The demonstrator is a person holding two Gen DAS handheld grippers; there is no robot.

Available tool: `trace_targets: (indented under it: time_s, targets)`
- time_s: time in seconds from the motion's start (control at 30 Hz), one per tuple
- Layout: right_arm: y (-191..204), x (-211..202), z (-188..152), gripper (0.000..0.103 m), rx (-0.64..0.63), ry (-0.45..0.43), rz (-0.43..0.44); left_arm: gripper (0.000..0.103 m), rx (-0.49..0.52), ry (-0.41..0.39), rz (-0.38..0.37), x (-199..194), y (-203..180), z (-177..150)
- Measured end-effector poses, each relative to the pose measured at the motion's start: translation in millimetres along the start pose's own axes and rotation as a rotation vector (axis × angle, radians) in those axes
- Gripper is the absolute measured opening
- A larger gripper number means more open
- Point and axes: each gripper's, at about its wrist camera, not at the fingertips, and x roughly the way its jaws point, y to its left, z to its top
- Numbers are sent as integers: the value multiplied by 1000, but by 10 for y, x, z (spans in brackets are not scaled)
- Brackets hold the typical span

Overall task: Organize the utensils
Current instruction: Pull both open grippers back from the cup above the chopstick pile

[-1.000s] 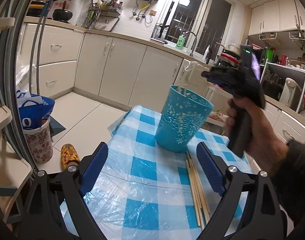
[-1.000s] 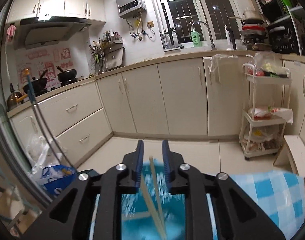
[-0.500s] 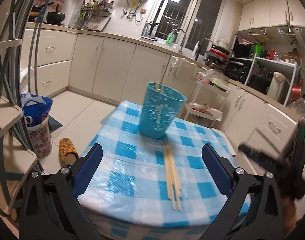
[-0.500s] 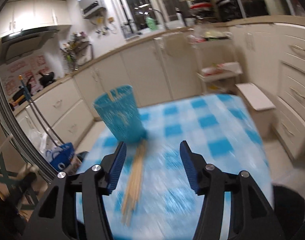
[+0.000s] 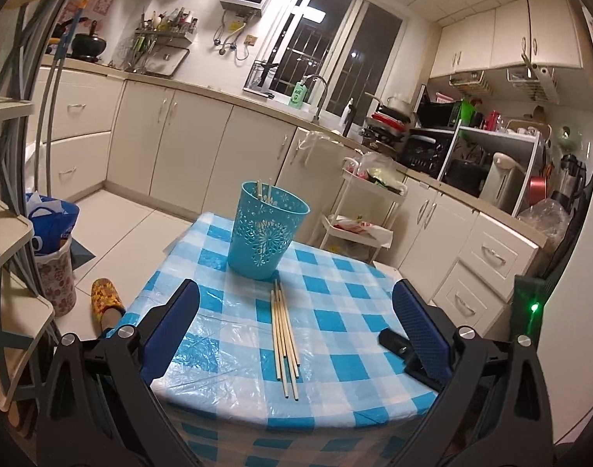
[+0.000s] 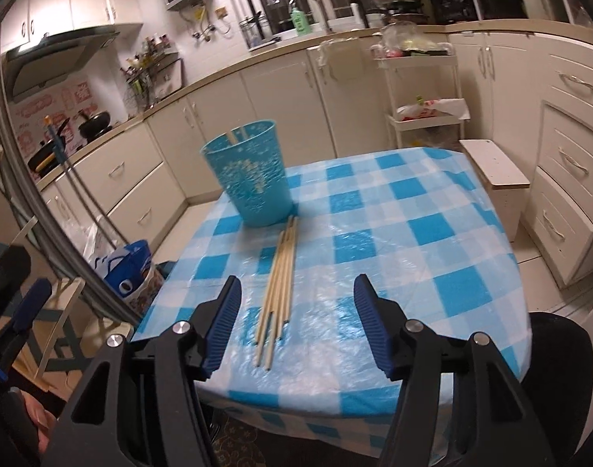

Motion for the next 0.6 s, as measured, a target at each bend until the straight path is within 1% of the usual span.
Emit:
trace_targets:
  time_s: [0.37, 0.6]
  targets:
    - [261, 38, -16, 59, -46, 22, 7, 95, -30, -20, -15, -104, 110, 63]
    - [286, 51, -3, 59, -53, 22, 7, 96, -45, -24, -15, -119, 149, 73]
